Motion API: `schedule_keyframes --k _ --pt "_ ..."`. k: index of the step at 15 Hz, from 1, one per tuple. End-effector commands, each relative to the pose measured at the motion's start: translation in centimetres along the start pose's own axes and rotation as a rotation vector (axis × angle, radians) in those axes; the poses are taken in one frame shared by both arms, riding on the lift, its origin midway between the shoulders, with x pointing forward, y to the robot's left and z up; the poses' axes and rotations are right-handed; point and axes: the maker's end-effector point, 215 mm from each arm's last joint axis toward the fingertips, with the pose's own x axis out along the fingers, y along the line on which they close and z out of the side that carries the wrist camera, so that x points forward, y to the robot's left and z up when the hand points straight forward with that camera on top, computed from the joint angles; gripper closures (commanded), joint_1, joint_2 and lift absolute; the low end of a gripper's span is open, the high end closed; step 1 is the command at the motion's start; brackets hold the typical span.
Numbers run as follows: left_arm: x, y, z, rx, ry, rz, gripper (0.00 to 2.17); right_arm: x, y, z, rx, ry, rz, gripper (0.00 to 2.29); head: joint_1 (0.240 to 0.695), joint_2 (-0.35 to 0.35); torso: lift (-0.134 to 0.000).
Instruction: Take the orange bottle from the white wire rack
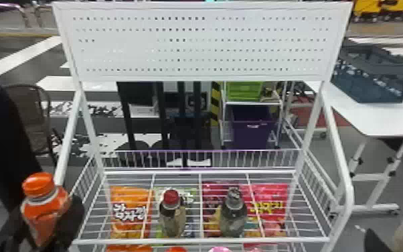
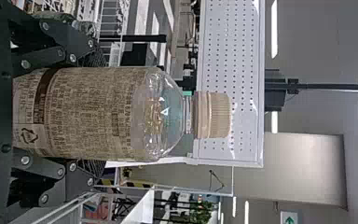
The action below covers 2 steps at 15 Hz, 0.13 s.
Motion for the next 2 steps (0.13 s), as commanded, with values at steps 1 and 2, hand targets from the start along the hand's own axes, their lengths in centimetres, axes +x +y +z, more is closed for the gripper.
schedule_keyframes --k 1,2 --pt "-0.04 -0.06 0.00 -0.001 0.001 -0.001 2.06 -0.01 0.03 -0.02 0.001 0.000 0.000 1.16 0.499 0.000 0.000" --pt "-0.04 -0.07 0.09 -0.001 0.000 -0.001 2.06 -0.01 0.03 -0.02 0.001 0.000 0.000 1.16 0.499 0.000 0.000"
